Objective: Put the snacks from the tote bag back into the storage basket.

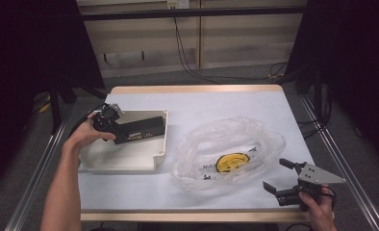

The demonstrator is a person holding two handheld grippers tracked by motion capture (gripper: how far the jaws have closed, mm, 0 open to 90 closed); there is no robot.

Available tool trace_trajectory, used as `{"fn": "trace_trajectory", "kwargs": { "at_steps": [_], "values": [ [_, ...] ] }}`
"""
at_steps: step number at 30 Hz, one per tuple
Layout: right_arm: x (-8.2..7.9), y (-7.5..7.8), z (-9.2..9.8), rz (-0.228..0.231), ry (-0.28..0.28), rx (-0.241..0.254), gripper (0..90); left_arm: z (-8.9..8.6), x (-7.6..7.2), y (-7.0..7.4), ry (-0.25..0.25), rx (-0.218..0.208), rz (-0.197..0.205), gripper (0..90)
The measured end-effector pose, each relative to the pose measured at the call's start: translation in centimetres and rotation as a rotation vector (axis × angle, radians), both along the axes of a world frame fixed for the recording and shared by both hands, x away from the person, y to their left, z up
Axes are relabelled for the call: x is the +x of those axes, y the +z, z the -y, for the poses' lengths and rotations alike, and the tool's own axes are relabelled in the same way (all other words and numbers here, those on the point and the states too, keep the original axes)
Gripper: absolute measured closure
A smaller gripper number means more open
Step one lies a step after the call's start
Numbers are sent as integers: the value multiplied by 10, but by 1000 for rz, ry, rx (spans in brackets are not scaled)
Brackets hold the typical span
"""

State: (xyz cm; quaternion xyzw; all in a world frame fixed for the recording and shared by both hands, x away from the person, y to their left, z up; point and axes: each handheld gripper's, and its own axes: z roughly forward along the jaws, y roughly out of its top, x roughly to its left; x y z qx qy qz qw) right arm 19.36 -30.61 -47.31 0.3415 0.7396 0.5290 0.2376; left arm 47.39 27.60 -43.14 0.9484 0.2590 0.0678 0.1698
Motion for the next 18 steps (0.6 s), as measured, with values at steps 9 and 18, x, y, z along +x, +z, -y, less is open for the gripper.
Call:
{"fn": "trace_trajectory", "kwargs": {
  "at_steps": [9,18],
  "values": [
    [1,-1,1,6,-13,3,0,9,-3,5,24,2,74,151],
    [0,-1,2,3,-4,1,0,1,-12,14,109,-113,122,120]
  ]
}}
